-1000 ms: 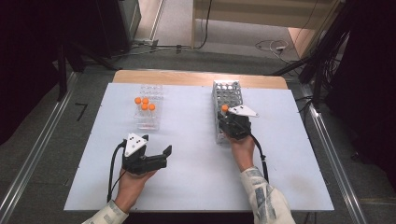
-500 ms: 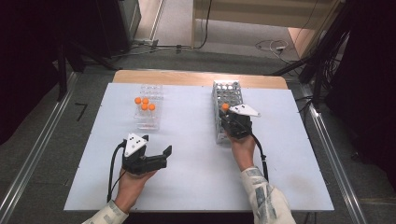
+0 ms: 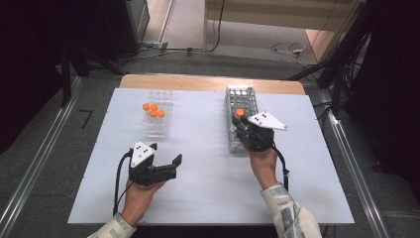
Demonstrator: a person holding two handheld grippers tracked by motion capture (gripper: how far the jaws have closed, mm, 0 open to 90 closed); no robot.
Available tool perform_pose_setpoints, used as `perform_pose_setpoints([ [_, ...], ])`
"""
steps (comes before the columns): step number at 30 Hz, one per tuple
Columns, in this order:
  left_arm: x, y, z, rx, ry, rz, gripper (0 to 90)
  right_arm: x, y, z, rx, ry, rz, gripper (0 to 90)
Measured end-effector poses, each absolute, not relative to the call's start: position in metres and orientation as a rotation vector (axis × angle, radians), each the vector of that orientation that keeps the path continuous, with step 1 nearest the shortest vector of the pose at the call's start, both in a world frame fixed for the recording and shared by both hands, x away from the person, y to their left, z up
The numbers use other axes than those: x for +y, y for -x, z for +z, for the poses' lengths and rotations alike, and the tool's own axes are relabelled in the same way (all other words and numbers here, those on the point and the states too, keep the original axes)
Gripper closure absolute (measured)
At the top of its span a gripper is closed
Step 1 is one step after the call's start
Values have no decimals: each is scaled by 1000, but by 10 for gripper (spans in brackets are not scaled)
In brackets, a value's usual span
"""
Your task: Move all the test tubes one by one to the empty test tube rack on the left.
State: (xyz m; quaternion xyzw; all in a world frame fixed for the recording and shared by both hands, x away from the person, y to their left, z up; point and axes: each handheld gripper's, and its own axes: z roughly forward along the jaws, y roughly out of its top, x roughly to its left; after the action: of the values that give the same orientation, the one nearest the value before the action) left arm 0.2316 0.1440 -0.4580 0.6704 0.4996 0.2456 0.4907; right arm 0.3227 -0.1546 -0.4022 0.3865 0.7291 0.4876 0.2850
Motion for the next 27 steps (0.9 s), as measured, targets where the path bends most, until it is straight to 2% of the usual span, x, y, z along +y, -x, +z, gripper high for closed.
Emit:
perform_pose_setpoints([
  [19, 141, -222, -449, 1153, -1583, 593, 136, -111, -275, -435, 2235, -841, 1347, 722],
  [27, 130, -218, -438, 1063, -1587, 562, 241, -90, -268, -448, 2318, -773, 1339, 722],
])
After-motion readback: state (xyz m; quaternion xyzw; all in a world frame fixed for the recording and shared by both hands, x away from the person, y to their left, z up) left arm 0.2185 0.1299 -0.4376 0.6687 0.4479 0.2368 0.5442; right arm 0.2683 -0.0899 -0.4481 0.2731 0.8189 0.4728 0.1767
